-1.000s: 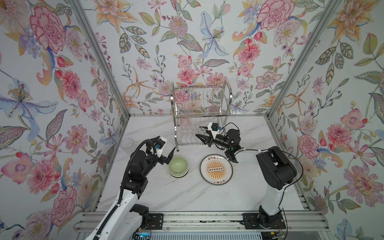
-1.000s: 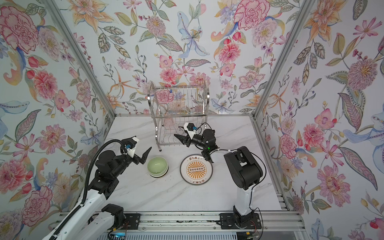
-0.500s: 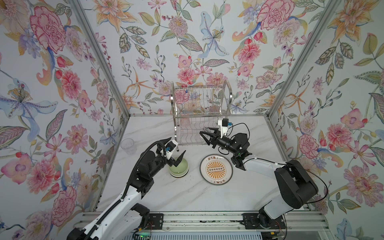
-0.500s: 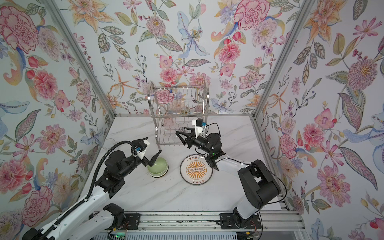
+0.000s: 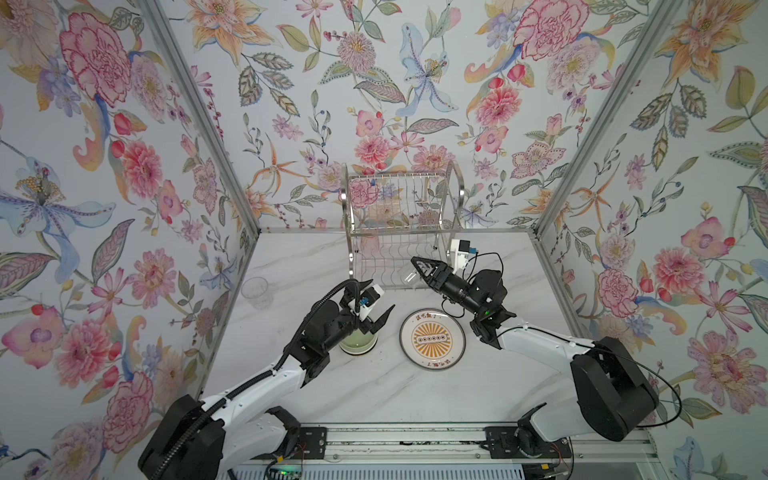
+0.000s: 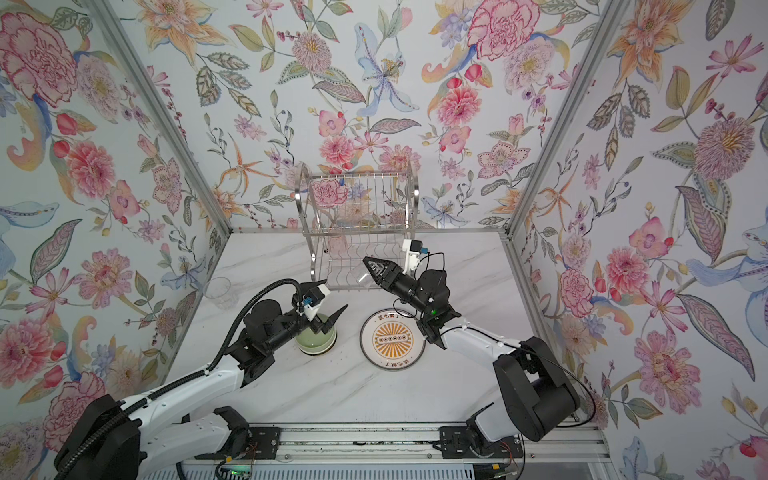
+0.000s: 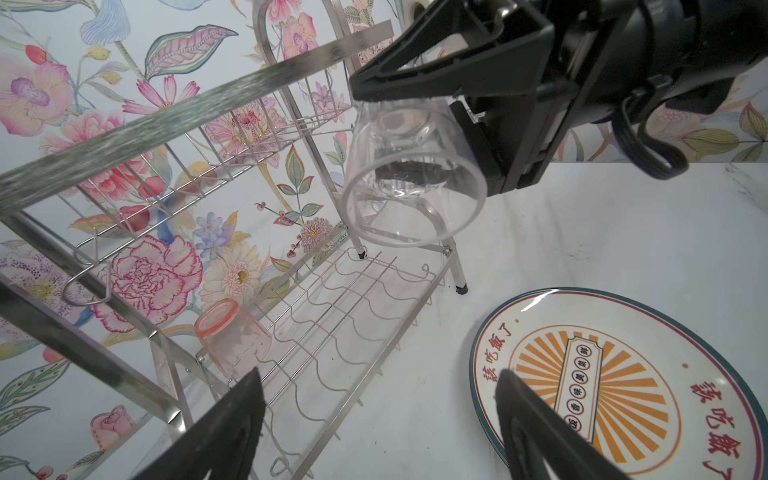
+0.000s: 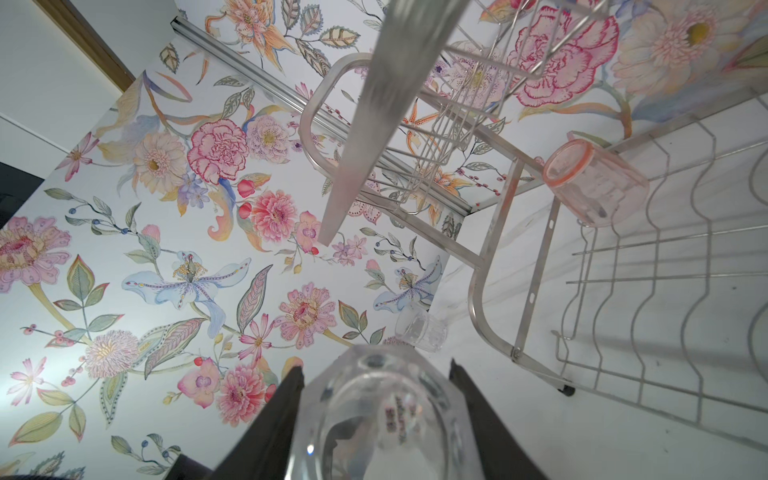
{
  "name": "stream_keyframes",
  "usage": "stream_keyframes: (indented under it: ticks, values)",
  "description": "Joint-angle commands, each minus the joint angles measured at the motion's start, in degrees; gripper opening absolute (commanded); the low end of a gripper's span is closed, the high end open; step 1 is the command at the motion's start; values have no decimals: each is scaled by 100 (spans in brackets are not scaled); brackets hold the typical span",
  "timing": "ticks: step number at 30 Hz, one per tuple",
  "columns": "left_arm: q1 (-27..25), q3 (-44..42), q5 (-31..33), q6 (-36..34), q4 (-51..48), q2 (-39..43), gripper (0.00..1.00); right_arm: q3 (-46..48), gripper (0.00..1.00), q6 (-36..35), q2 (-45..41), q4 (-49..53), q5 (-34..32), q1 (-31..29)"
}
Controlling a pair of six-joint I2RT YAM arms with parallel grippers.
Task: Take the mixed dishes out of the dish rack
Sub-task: 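Bring the small clear glass toward the left gripper while left moves to grasp it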
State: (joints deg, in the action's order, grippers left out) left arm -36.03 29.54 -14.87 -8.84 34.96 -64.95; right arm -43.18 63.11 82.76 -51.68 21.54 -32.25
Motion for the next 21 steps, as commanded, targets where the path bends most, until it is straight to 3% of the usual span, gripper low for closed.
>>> stream_keyframes:
  ticks: [1, 21]
  values:
    - [-41, 188, -268, 300, 965, -274, 85, 108, 0, 333, -256, 259, -84, -53]
    - [-80, 1111, -1072, 871, 2042, -1847, 57, 451, 0, 605, -407, -28, -85, -60]
